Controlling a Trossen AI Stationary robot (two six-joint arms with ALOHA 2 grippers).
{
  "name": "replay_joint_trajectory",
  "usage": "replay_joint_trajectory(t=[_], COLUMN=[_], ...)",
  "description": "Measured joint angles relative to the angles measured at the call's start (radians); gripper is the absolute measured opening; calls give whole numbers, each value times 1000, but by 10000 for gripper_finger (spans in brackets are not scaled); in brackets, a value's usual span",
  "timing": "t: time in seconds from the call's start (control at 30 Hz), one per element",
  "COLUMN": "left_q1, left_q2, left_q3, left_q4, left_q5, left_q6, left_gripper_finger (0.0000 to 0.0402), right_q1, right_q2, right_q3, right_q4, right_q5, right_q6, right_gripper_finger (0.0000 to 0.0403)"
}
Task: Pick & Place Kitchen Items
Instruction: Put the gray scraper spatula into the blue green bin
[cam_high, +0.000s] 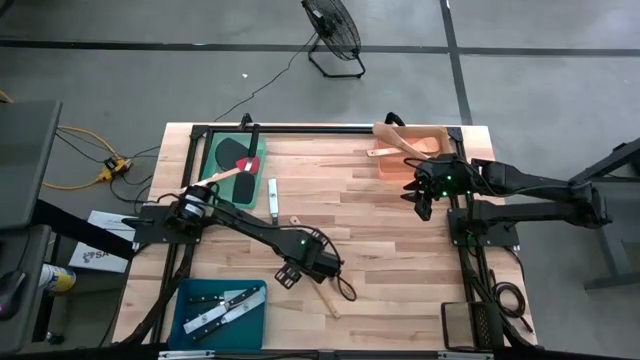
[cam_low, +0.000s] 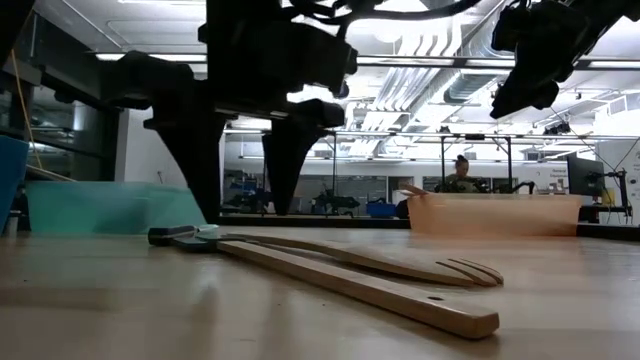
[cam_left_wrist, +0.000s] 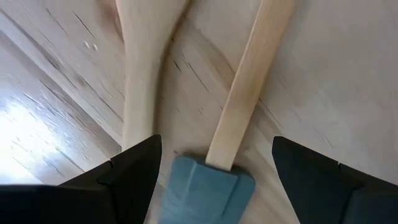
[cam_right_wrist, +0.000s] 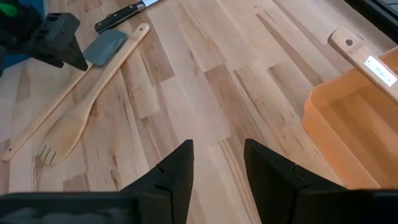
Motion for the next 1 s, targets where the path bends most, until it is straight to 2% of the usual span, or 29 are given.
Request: replay_joint_trajectory(t=[0.23,0.57,0.7,1.0], left_q1=[0,7,25,120], left_q2=[8,2,3,3], left_q3=[-12,-155,-191,-237], left_q4=[23,126,166,216], left_q5=[10,38,84,182], left_q6=[16,28,43,83], left_gripper_finger=[301,298,273,190], right_q1=[0,0,0,0], right_q2=[0,0,0,0], right_q3=[0,0,0,0], right_q4=[1,1,1,1], right_q5=[0,0,0,0], right_q6=[0,0,0,3], right_gripper_finger=[133,133,133,133])
